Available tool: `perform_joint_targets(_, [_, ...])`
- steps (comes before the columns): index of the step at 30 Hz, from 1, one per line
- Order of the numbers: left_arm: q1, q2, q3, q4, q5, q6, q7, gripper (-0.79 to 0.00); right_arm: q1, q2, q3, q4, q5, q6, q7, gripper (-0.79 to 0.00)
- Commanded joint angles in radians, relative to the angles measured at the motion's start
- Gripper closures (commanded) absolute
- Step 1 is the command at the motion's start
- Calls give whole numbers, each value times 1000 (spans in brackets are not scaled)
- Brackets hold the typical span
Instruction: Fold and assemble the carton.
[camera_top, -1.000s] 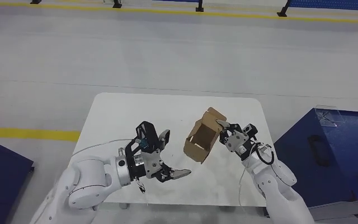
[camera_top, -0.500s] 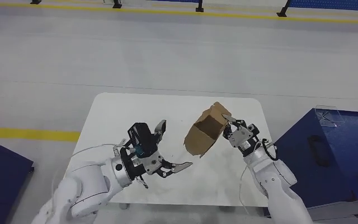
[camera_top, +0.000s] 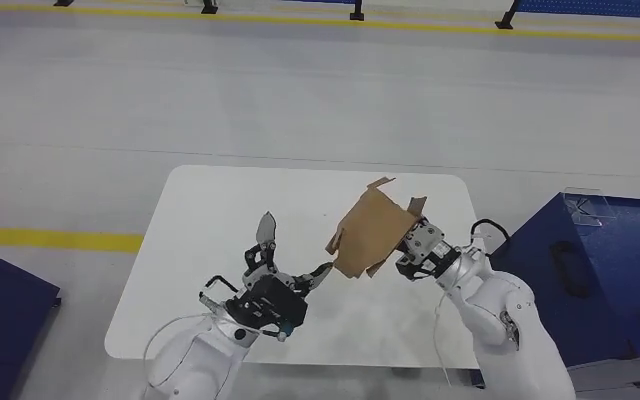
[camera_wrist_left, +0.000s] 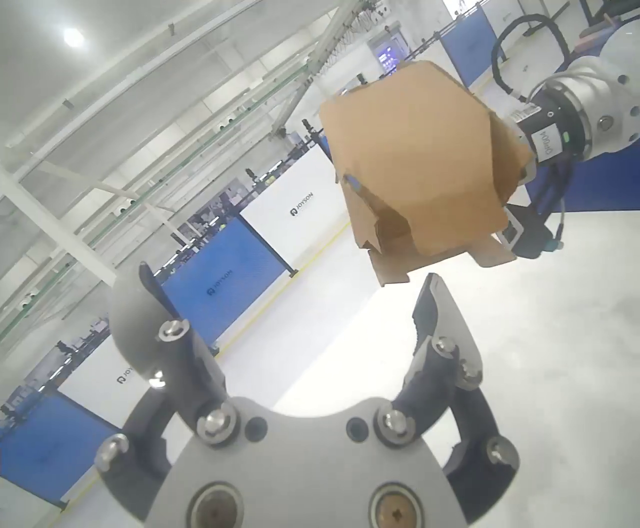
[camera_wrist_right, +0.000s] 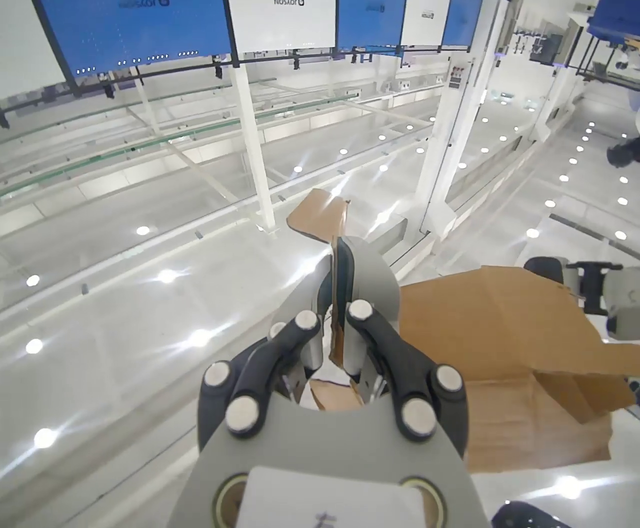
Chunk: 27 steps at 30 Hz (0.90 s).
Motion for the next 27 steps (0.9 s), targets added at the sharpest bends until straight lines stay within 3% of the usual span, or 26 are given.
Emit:
perform_joint_targets(1, [-13, -6, 16, 14, -10, 8, 4, -785, 1, 0, 2, -3, 40, 3, -20, 0])
perform_joint_targets(18, [-110, -47, 97, 18, -6, 3, 4, -785, -26, 5, -16, -30, 23, 35, -23, 0])
perform_joint_targets(27, [-132, -64, 105, 26, -63, -24, -9, -619, -30, 6, -31, -33, -8, 42, -2, 0])
